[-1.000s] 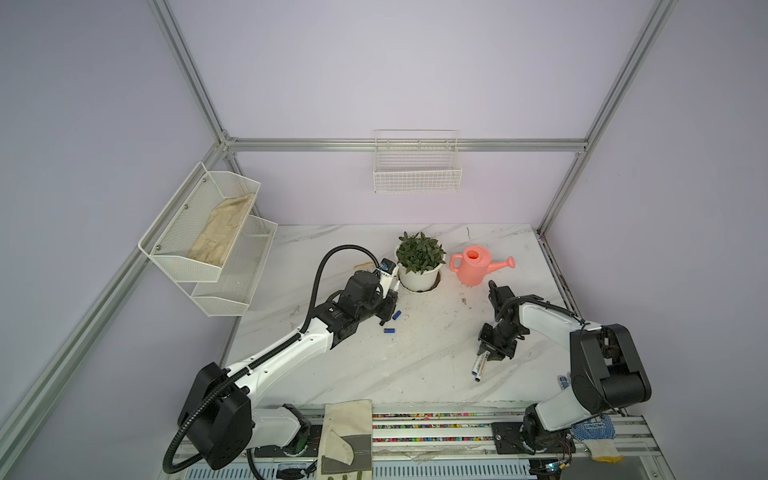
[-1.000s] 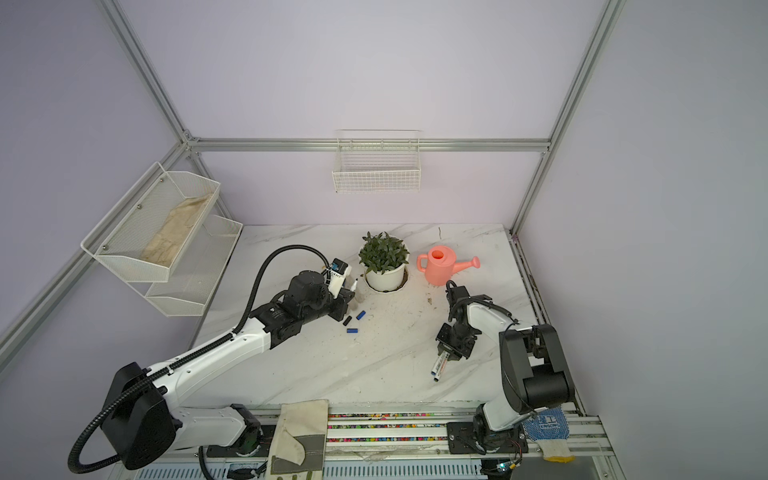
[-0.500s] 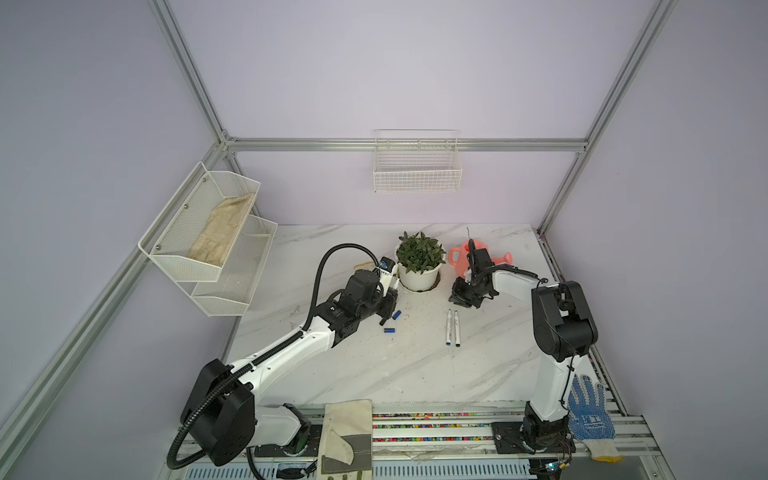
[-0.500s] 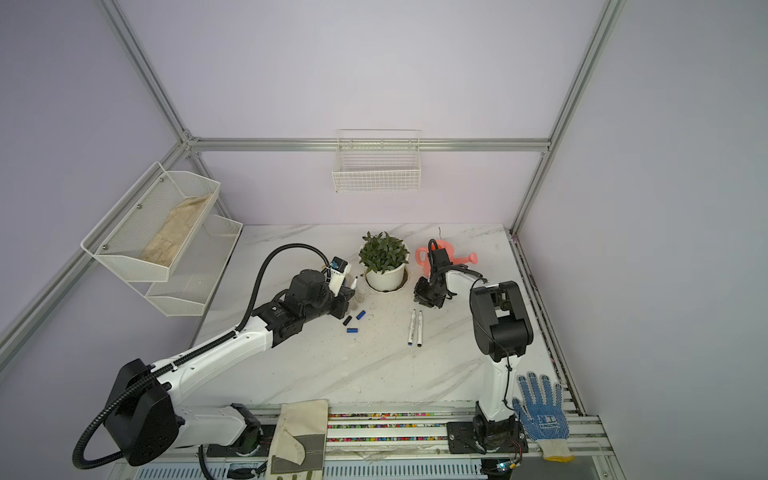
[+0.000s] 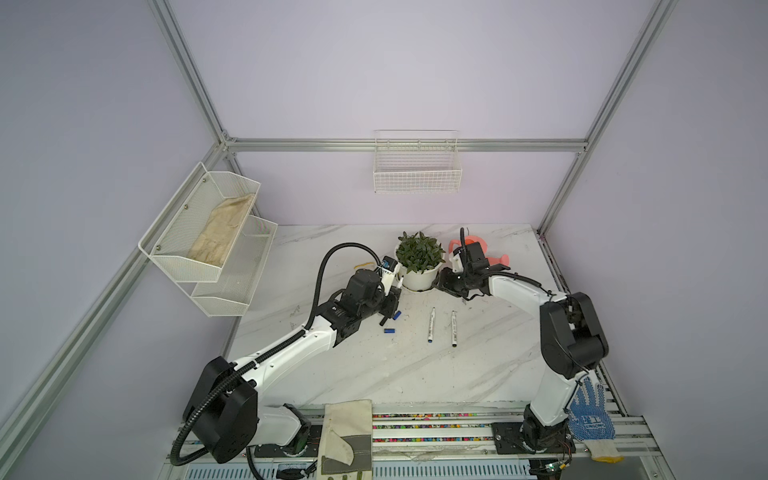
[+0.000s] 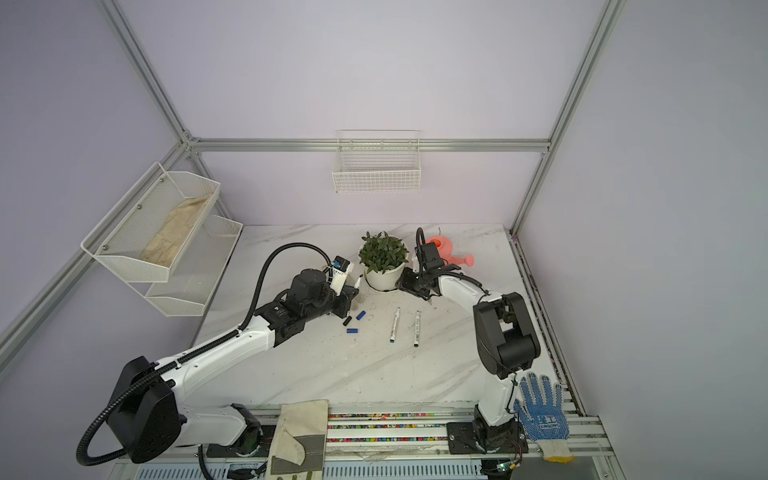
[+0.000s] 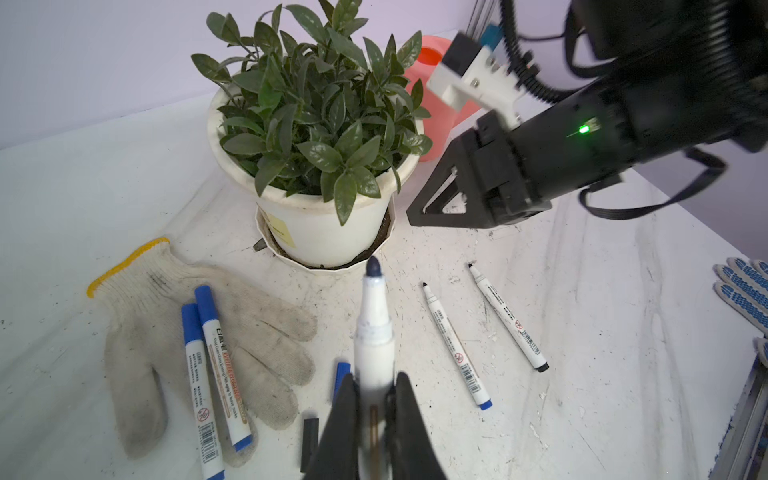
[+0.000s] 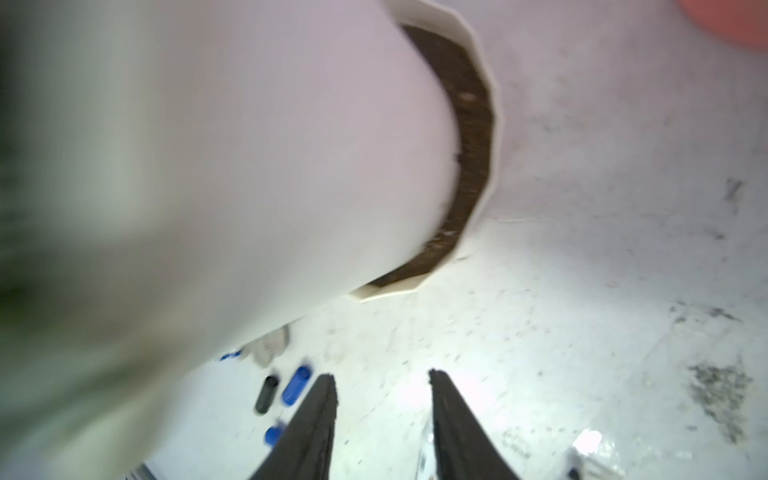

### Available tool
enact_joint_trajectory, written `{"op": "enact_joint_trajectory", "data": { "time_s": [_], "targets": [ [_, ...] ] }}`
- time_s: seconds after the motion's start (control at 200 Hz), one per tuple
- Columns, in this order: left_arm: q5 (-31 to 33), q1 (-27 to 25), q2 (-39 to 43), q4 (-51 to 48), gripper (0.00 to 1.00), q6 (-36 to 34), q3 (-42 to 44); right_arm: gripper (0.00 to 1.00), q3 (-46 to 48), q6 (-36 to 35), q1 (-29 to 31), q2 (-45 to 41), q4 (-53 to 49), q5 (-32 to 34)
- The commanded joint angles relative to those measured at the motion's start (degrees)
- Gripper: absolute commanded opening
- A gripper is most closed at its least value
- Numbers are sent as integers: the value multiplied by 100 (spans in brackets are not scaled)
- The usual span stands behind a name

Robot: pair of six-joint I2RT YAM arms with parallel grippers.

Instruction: Insert the pens into the pen caps

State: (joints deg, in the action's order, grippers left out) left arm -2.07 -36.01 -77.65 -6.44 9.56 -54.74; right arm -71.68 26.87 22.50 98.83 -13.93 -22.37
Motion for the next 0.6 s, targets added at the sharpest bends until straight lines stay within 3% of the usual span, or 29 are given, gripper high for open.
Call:
{"op": "enact_joint_trajectory", "data": {
  "time_s": [0.0, 0.22, 0.405, 0.595],
  "targets": [
    [-244, 31, 4, 497, 0, 109, 68, 48, 128, -658, 199, -796, 702, -344],
    [-439, 31, -32, 910, 0, 476, 119, 50, 41, -601, 370, -901, 1401, -1598],
    [-460, 24, 37, 1149, 0, 584, 131, 50, -465, -942, 488, -553, 799, -1720],
    [-498, 19, -3, 1169, 0, 591, 95, 48, -531, -978, 493, -520, 863, -2005]
  ]
}}
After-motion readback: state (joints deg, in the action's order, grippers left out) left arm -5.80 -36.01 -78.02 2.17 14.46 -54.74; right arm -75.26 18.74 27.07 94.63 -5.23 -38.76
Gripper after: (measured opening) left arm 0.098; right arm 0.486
